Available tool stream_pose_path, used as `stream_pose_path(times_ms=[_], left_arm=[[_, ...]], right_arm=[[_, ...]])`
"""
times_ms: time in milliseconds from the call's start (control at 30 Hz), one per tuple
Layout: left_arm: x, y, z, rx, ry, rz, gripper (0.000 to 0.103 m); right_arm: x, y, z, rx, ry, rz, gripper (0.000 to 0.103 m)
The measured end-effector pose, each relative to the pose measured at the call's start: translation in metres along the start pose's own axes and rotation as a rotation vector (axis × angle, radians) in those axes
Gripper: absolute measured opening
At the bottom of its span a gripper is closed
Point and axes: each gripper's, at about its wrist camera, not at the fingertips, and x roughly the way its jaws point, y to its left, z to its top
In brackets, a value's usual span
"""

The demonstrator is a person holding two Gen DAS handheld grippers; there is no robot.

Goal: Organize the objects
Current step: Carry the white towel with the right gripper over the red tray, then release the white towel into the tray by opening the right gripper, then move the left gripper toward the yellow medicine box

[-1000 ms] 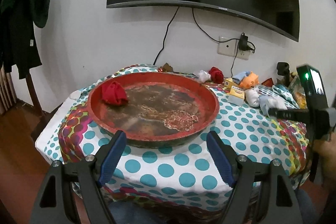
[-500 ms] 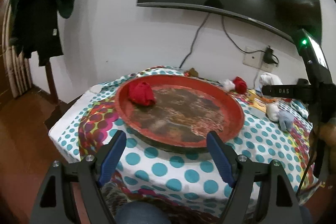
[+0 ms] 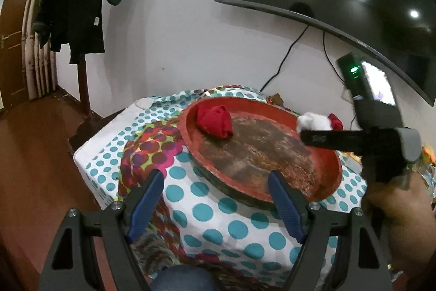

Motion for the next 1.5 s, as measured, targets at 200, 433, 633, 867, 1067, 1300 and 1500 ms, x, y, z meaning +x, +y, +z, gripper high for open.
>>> stream_pose_path(times_ms=[200, 433, 633, 867, 1067, 1300, 1500], left_arm=[[0.012, 0.013, 0.003, -0.045, 0.033, 0.015, 0.081], [0.013, 0.017, 0.006, -0.053, 0.025, 0.020, 0.081], [0.015, 0.019, 0.005, -0.062, 0.040, 0.016, 0.081], [0.015, 0.016, 0.004, -0.057, 0.036, 0.025, 0.081], [0.004, 0.017, 0.007, -0.067, -0.020, 0.002, 0.081], [-0.008, -0.010, 0.004, 0.014, -0.067, -0.096, 0.081], [-0.004, -0.064, -0.018, 0.193, 0.004, -0.272, 0.081]], right_arm=[[0.028, 0.018, 0.004, -0.009, 0.041, 0.030, 0.040], [0.053, 0.030, 0.000, -0.004, 0.085, 0.055, 0.040], [0.059, 0.033, -0.005, -0.001, 0.093, 0.057, 0.040], [0.064, 0.030, -0.007, 0.018, 0.116, 0.085, 0.050], [0.022, 0.019, -0.004, 0.036, -0.022, 0.072, 0.081], [-0.037, -0.069, -0.020, 0.135, -0.208, -0.050, 0.101], [-0.043, -0.201, -0.077, 0.362, -0.176, -0.252, 0.101]])
